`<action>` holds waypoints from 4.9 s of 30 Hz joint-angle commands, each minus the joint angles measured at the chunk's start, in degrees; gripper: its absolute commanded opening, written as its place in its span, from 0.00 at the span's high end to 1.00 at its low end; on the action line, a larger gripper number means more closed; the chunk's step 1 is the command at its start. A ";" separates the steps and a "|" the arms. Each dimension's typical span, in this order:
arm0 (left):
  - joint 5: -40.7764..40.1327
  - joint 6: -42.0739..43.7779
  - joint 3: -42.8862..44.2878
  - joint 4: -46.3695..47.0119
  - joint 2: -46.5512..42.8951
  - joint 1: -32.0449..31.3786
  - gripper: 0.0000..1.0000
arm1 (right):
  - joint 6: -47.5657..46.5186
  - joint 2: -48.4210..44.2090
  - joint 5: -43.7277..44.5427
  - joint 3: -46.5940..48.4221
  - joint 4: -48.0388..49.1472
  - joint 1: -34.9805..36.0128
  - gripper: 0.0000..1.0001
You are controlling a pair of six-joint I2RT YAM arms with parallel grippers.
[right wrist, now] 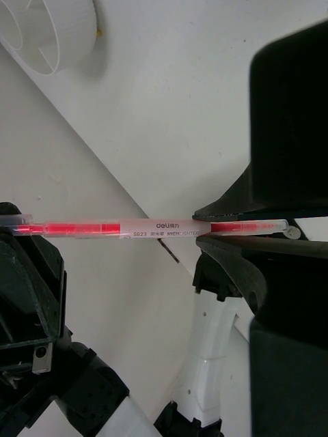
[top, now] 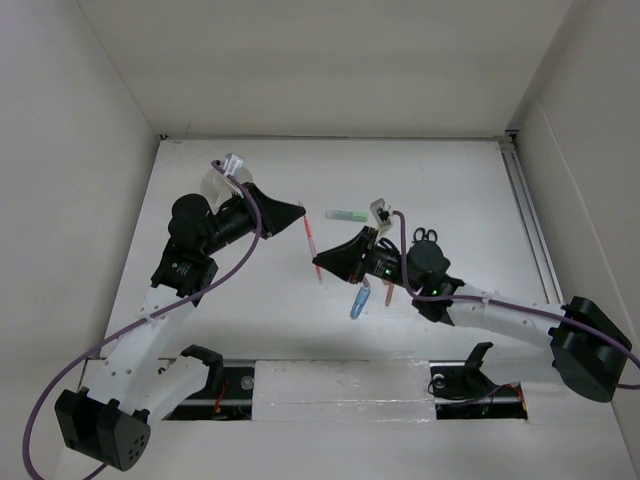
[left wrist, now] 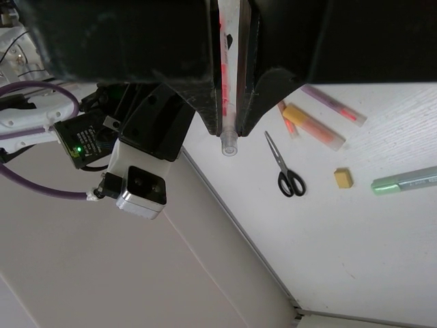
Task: Sort the stationery into containers
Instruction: Close the pen cap on the pen.
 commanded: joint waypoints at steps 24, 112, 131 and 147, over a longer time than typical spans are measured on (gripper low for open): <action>5.00 0.77 -3.58 7.55 -2.22 0.30 1.00 | 2.07 -0.23 -1.77 5.31 0.11 -2.77 1.00; 14.67 11.84 -0.06 -11.79 5.95 -2.43 1.00 | 0.93 -1.28 -5.37 10.67 2.58 -7.87 1.00; 14.32 8.16 -1.47 -9.68 3.68 -2.43 1.00 | -4.18 -0.67 -2.56 13.13 1.15 -6.12 1.00; 4.47 0.42 -2.69 -5.12 -4.15 -2.43 1.00 | 0.49 -0.15 2.36 8.74 10.56 -3.21 1.00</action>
